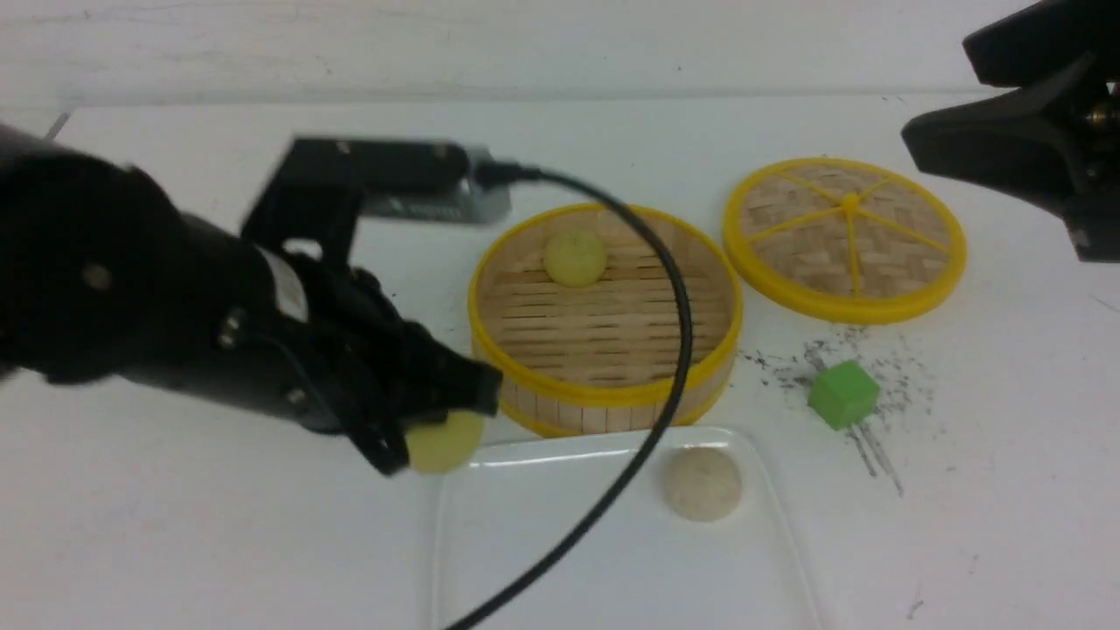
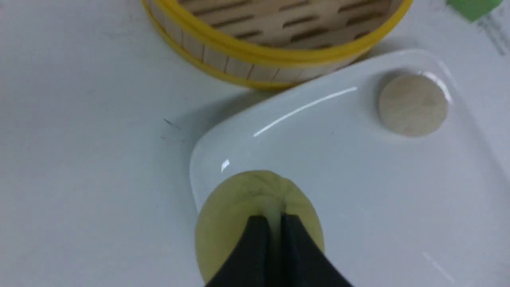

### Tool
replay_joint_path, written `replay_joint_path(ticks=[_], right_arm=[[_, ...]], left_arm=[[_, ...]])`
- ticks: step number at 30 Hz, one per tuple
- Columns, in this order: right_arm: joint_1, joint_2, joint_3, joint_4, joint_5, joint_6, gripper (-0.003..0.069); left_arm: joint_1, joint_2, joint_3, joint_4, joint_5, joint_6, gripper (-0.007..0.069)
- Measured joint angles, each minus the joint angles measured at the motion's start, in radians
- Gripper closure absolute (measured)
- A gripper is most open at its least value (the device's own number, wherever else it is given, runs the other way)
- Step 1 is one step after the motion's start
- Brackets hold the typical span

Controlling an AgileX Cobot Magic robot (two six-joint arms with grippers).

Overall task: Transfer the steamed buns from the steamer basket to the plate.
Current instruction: Use the left arm to put the steamed stuffed bun into the plate, then use the left arm to grab the steamed stuffed bun that is closest to it

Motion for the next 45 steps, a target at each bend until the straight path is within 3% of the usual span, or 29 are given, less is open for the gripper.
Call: replay_joint_path(ticks=[10,22,26,31,35,45], right_arm=[[0.0,0.0,0.004,0.006,0.0,-0.003,0.0216],[0.0,0.0,0.004,0.006,0.0,-0.015,0.0216],[0.0,0.0,0.004,0.006,0.0,-0.016,0.0216],[0.0,0.0,0.004,0.006,0.0,-0.018,0.0216],[0.0,0.0,0.004,0.006,0.0,-0.018,0.0216],[0.0,0.0,0.004,0.006,0.0,-0.018,0.0217]], left_arm=[[0.0,0.3,0.051,-0.267,-0.225,0.308,0.06],[0.0,0.366,0.051,-0.288,-0.312,0.352,0.0585],[0.0,0.366,0.041,-0.278,-0.279,0.353,0.0501],[0.0,0.366,0.0,-0.273,-0.224,0.348,0.0236],[0.0,0.362,-0.055,-0.268,-0.184,0.338,0.0094],[0.0,0.26,-0.311,-0.107,-0.229,0.279,0.0074]])
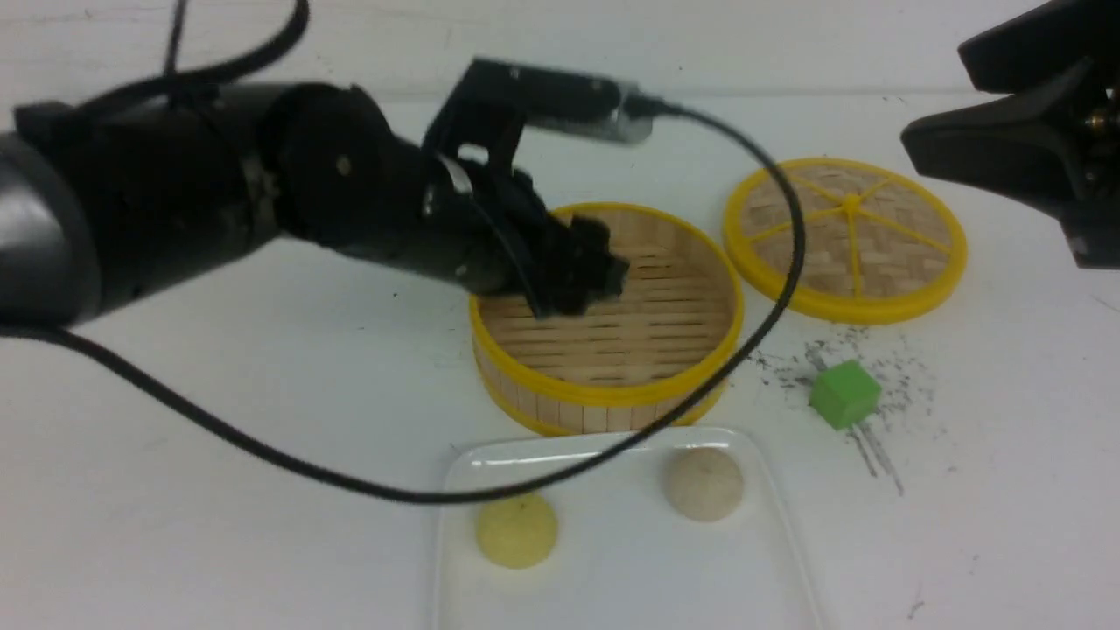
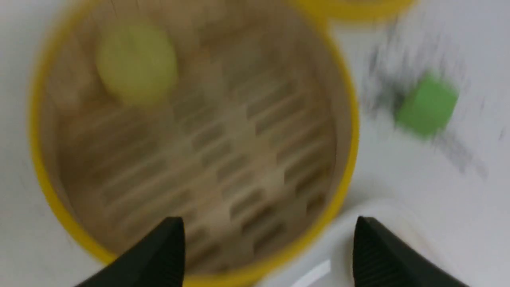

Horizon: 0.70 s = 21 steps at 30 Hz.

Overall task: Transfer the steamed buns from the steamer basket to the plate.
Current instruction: Use the left arm to grab the steamed stuffed bun that is closest to it

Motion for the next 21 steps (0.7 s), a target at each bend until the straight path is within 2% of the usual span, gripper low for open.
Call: replay_joint_path(ticks=[6,11,18,21], right_arm=[[0.0,0.0,0.0,0.001,0.0,0.0,0.0217],[0.0,0.0,0.0,0.029,0.0,-0.009,0.0217],[0.0,0.0,0.0,0.036,0.0,-0.018,0.0217],[0.0,0.0,0.0,0.036,0.0,-0.02,0.0217]], left_arm=[[0.021,0.072,-0.099,0.17,-0.072,-0.14,0.0151],[0.094,0.23,-0.188,0.209,-0.061,-0.22,0.0218],[0.122,0.387,-0.342,0.211,0.028,-0.202,0.0234],[0.121,0.47,-0.46,0.162,0.093,-0.13,0.023]])
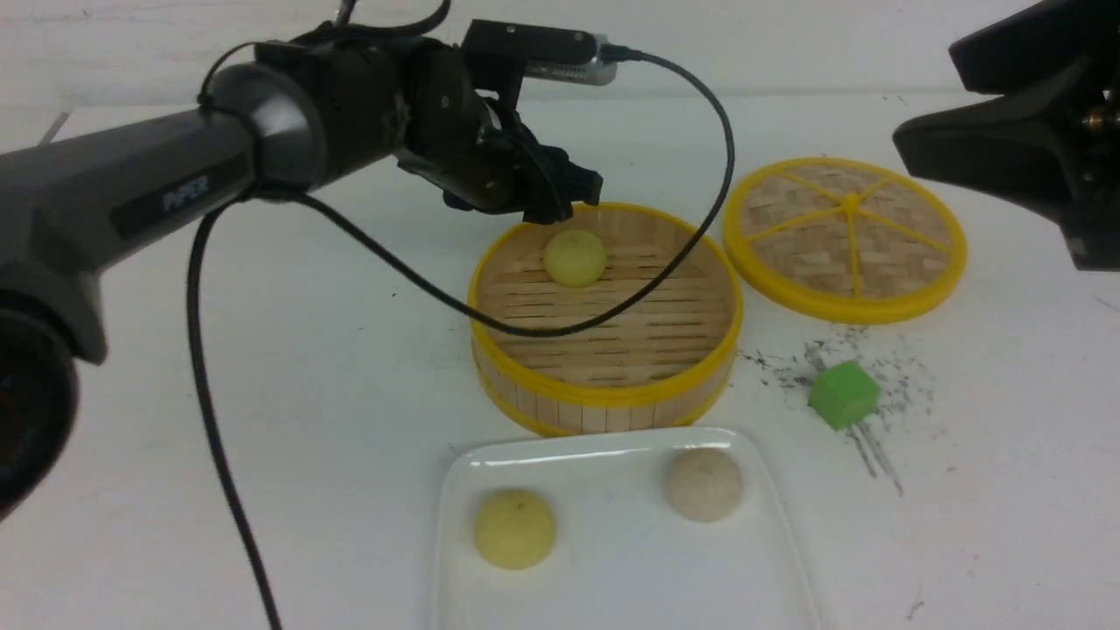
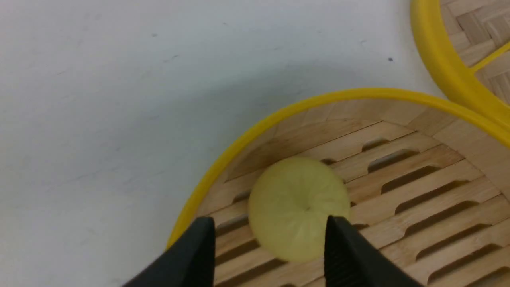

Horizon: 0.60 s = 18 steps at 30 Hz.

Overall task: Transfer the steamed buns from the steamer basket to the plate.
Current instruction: Use the left arm to grab the steamed stuffed bun that is closest to it

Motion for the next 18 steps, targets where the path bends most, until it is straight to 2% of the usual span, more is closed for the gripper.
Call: replay_joint_path(ticks=[6,11,18], right_arm=[[0.0,0.0,0.0,0.003,0.0,-0.002,0.0217],[0.0,0.0,0.0,0.003,0.0,-0.003,0.0217],[0.0,0.0,0.0,0.003,0.003,-0.003,0.0217]], left_arm=[[0.0,0.09,-0.092,-0.148,0.056,0.118,0.0212],[0.0,0.119,-0.094,-0.181,0.049,0.173,0.0211],[0.0,0.147,-0.095,-0.191,0.027,0.181,0.0215]])
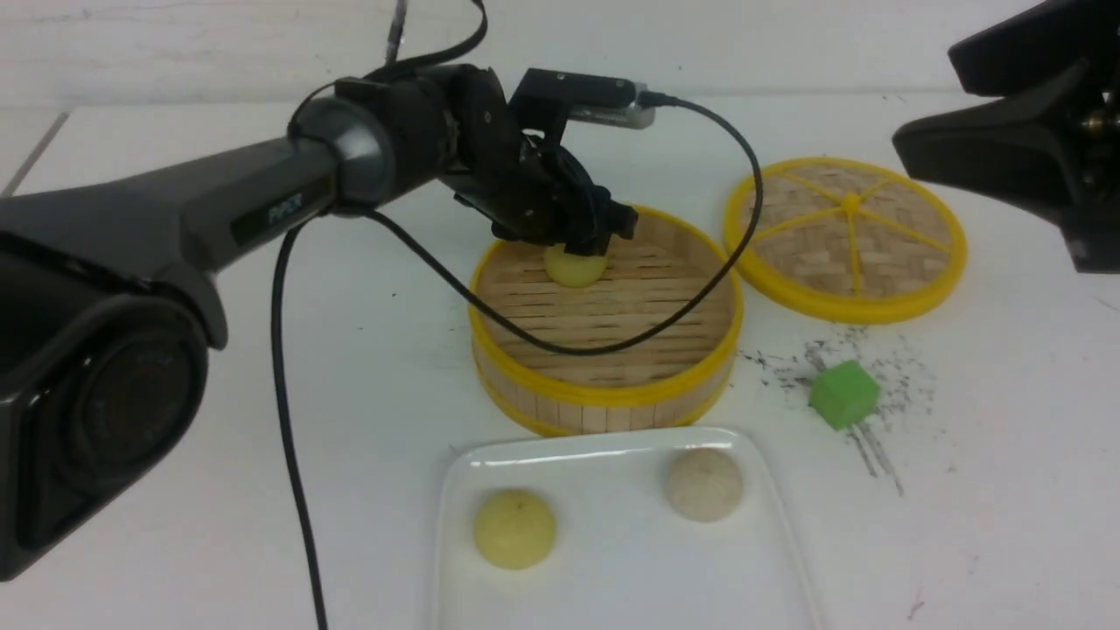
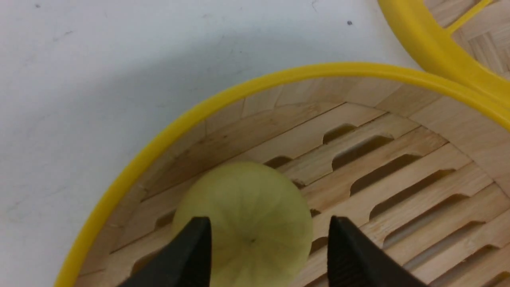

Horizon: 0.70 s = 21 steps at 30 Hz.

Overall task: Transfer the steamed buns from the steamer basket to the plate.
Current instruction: Use the left arm to grab the steamed stuffed bun that is closest to it, then use the left arm to put the steamed stuffed bun into the plate

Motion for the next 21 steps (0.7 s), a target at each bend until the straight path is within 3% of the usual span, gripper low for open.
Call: replay_joint_path(ticks=[2,6,9,11,21], right_arm=[[0.0,0.0,0.0,0.0,0.0,0.0,0.0217],[0.0,0.0,0.0,0.0,0.0,-0.001,0.0217],[0.0,0.0,0.0,0.0,0.0,-0.001,0.0217],[0.0,0.0,0.0,0.0,0.001,-0.001,0.0217],[0.0,0.0,0.0,0.004,0.001,-0.001,0.0217]], left_arm=[[0.0,0.006,0.0,0.0,-0.001,0.0,0.0221],[0.0,0.03,-0.002,0.0,-0.009,0.0,0.033],[0.0,0.03,-0.003,0.0,-0.012,0.001,0.0538],[0.0,0.018,-0.003,-0.002,0.01,0.002,0.0594],[0.0,-0.222,-0.003,0.005,0.25,0.003,0.0603]])
